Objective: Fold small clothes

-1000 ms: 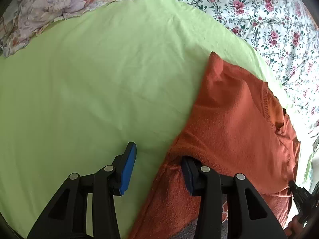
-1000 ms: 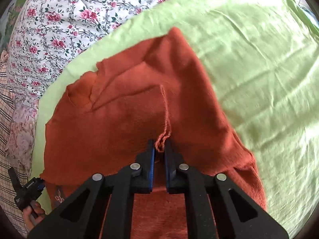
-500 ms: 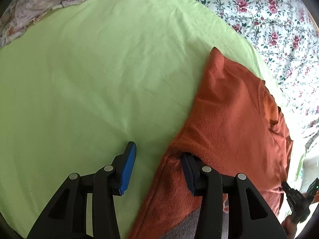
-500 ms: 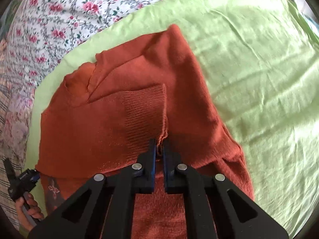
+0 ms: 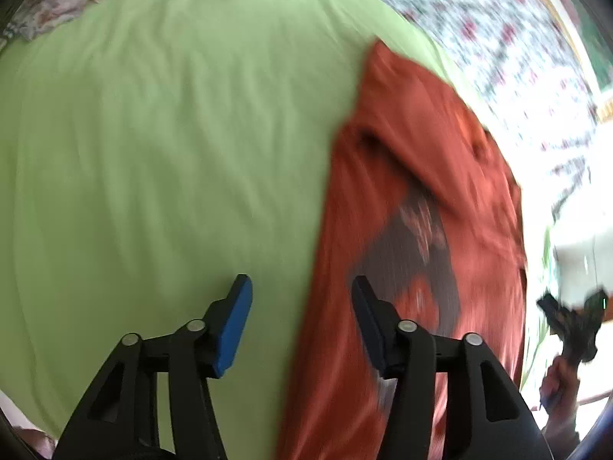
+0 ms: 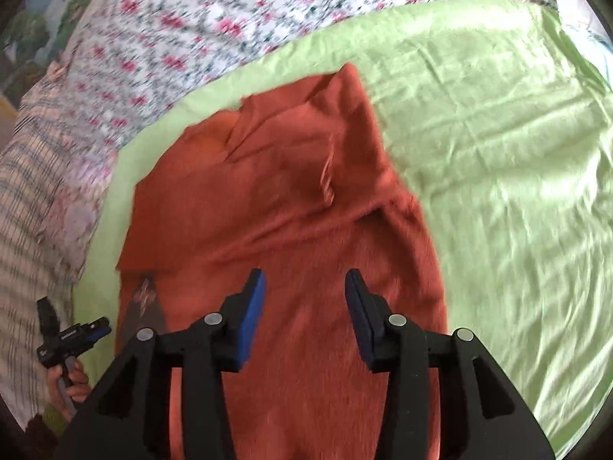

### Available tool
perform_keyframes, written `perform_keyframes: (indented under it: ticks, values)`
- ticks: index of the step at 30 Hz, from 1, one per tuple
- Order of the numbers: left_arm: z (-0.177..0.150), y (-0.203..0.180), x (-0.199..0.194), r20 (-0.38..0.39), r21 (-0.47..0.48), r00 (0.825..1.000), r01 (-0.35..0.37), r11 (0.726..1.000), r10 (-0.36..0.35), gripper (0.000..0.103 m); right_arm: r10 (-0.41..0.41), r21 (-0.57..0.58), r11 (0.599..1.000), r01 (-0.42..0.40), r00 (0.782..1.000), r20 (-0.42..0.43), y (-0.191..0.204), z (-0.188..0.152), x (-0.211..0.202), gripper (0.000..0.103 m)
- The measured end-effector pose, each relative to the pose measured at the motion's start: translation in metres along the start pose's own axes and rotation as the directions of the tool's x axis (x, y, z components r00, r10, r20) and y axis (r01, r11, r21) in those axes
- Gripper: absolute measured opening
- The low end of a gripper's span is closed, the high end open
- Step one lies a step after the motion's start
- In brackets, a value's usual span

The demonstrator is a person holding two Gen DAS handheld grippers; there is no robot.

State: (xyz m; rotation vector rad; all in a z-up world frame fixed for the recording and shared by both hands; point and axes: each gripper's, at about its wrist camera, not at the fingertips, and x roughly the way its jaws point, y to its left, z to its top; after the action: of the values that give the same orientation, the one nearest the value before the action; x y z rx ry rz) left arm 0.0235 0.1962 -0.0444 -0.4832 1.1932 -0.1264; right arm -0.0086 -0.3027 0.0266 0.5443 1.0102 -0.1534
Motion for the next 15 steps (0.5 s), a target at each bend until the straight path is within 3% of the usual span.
perform_keyframes:
  ticks: [3,7,10,15]
  values:
    - [-0.035,-0.006,0.002,-0.088,0.079,0.996,0.027,0.996,-0.02,0.065,0.041,-0.026,0.999,-0.042,0.998,-0.05,-0.003,-0.023,-0.01,0.047]
    - [-0.07,-0.014,-0.001,-0.131,0.147,0.991,0.057,0.987,-0.038,0.066,0.058,-0.031,0.998,-0.061,0.994,-0.088,-0.012,-0.052,-0.026,0.051]
    - [-0.091,-0.015,0.0,-0.188,0.135,0.974,0.15,0.979,-0.124,0.065,0.07,0.002,0.998,-0.071,0.992,-0.1,-0.028,-0.073,-0.044,0.051]
    - [-0.107,-0.012,-0.004,-0.198,0.132,0.965,0.199,0.971,-0.171,0.063,0.068,0.02,0.998,-0.066,0.986,-0.152,-0.057,-0.107,-0.071,0.051]
